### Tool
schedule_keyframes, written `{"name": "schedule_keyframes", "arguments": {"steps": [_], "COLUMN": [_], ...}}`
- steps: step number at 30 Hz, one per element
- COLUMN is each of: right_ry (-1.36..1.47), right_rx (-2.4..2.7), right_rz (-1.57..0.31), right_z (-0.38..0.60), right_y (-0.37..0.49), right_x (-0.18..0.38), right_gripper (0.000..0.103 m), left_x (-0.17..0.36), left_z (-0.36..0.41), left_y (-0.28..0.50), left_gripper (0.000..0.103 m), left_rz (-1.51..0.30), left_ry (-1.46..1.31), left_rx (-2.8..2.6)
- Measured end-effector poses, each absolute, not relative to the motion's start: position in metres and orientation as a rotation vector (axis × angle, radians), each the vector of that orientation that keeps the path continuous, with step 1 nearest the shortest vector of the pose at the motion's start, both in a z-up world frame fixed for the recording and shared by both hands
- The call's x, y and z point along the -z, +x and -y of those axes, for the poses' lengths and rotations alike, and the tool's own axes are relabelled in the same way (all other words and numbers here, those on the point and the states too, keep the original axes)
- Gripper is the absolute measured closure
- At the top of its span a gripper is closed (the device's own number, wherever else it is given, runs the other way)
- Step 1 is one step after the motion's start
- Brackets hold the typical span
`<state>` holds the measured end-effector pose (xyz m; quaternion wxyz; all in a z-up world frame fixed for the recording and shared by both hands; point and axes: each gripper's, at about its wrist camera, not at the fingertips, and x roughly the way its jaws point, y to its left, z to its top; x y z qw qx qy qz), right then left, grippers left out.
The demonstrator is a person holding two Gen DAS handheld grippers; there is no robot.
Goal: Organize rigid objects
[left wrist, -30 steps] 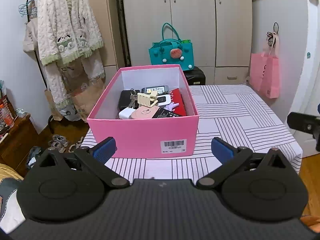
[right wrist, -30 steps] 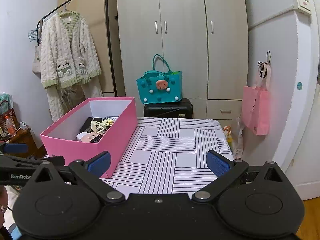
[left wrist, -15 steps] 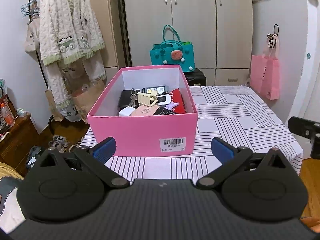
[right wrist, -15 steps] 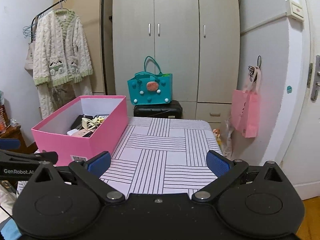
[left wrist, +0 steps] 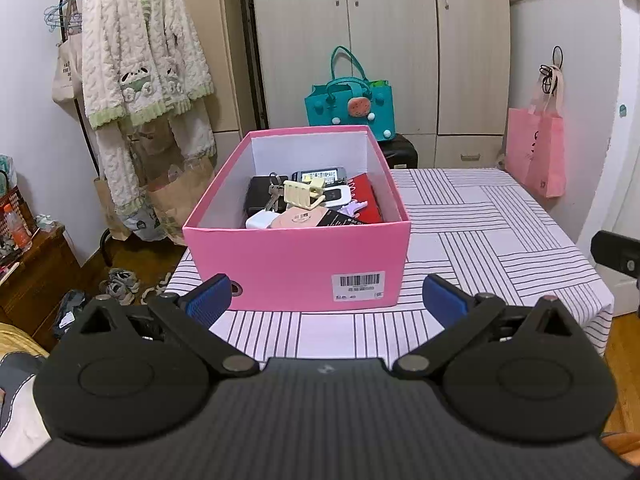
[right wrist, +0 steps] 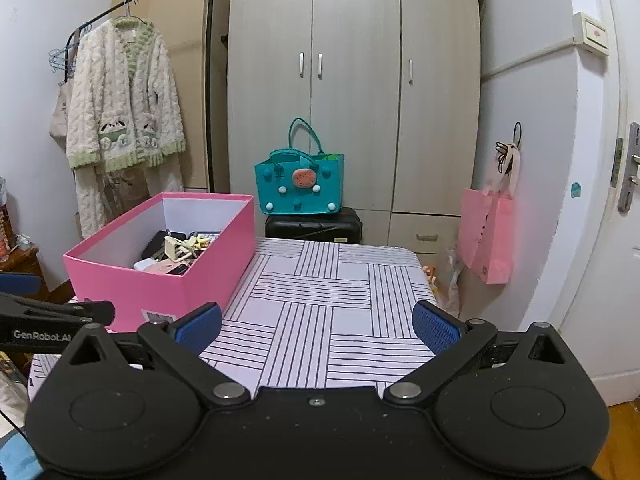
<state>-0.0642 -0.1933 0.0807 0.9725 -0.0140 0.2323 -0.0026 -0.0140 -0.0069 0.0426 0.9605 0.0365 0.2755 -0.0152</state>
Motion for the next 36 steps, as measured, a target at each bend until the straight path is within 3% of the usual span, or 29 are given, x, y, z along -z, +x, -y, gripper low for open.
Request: {"name": "schedule_keyframes", "arguments": {"steps": [36], "right_ry": [-0.006], "right_rx": [0.035], "right_rz": [-0.443], "right_z": [0.196], "right_y": [-0.067], "right_x": [-0.077], "right_gripper": [0.000], "left_x": [-0.031], "left_z": [-0.002], "left_y": [-0.012], "left_gripper": [0.000], "left_rz": [-0.562], "left_ry": [0.093], "left_rx": [-0.019]}}
